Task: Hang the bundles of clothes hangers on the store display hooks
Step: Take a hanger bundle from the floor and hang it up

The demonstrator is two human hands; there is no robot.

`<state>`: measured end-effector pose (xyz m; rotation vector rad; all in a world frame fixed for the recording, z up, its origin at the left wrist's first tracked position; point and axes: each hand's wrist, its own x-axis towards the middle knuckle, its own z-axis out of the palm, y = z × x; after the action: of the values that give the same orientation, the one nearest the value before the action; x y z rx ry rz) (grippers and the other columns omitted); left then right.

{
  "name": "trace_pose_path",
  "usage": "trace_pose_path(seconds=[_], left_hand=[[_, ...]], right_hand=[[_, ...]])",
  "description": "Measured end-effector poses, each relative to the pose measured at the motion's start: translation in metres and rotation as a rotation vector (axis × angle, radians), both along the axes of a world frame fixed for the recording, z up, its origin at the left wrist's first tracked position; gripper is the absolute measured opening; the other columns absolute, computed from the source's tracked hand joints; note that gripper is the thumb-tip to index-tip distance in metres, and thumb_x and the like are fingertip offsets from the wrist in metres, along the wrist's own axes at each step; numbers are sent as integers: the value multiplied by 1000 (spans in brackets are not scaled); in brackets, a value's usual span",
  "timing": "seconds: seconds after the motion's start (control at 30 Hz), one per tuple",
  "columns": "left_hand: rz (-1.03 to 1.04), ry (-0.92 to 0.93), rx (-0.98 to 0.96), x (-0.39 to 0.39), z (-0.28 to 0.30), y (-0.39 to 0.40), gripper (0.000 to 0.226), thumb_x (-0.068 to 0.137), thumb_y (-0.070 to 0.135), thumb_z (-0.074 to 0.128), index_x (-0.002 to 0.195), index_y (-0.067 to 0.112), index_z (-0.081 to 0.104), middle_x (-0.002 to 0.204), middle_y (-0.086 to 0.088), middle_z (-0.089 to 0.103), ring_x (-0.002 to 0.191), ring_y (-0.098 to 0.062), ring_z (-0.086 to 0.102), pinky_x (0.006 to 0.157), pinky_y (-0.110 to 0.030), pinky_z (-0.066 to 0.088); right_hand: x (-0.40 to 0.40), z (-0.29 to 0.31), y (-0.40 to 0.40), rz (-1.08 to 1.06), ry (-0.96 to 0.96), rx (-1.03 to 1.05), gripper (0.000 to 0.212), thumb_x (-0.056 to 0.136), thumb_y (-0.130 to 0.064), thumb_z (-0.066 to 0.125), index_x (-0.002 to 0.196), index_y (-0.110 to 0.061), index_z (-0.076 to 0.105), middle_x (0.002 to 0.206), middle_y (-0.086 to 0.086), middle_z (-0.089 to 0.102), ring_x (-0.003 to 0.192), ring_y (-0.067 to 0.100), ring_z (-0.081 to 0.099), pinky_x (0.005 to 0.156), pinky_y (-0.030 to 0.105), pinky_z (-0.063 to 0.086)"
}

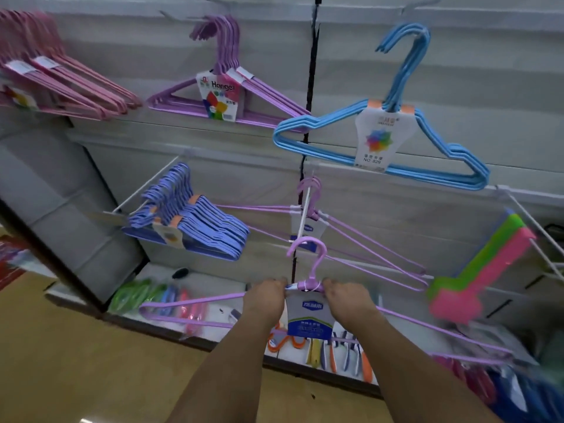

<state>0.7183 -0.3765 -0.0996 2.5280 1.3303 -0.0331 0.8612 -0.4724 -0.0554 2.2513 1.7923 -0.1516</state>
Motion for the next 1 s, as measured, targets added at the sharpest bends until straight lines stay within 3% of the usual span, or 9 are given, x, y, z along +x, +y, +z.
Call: trace_pose_path(seconds=[0.27, 0.53, 0.7, 0.83, 1.0], left_hand=[[-111, -8, -38, 27, -14, 13, 25, 100, 22, 39, 117, 13, 55, 113, -9, 58, 105, -27, 56, 85, -37, 46], [-156, -32, -93, 67, -23, 10, 24, 101, 18, 37, 117, 11, 54, 110, -12, 58, 100, -28, 56, 81, -39, 46], [-206, -41, -148, 92, -35, 3, 34, 101, 19, 34, 132, 15, 47, 119, -14, 57, 109, -30, 52, 89, -39, 45], [-251, -3, -188, 113, -36, 1, 44, 102, 22, 31, 146, 18, 28, 147, -8, 35, 132, -32, 31, 107, -43, 33], [-275, -5, -244, 129, -35, 5, 51, 102, 19, 32, 150, 20, 16, 158, -5, 14, 145, -35, 9, 115, -47, 21]], right_hand=[[18, -19, -2, -84, 14, 2, 28, 99, -11, 33, 125, -10, 43, 123, 10, 60, 106, 30, 62, 79, 37, 48], [59, -29, -7, -130, 10, 3, 32, 98, -8, 34, 130, -11, 40, 125, 10, 58, 107, 30, 62, 80, 36, 48], [79, -32, -20, -197, -1, 0, 32, 100, -9, 33, 131, -10, 39, 126, 9, 58, 110, 27, 61, 82, 34, 48], [92, -34, -23, -270, -41, -7, 30, 100, -8, 31, 129, -9, 40, 126, 8, 56, 110, 26, 61, 80, 33, 48], [104, -39, -17, -325, -45, -2, 26, 101, -10, 31, 124, -11, 41, 119, 5, 59, 101, 23, 65, 66, 30, 39]])
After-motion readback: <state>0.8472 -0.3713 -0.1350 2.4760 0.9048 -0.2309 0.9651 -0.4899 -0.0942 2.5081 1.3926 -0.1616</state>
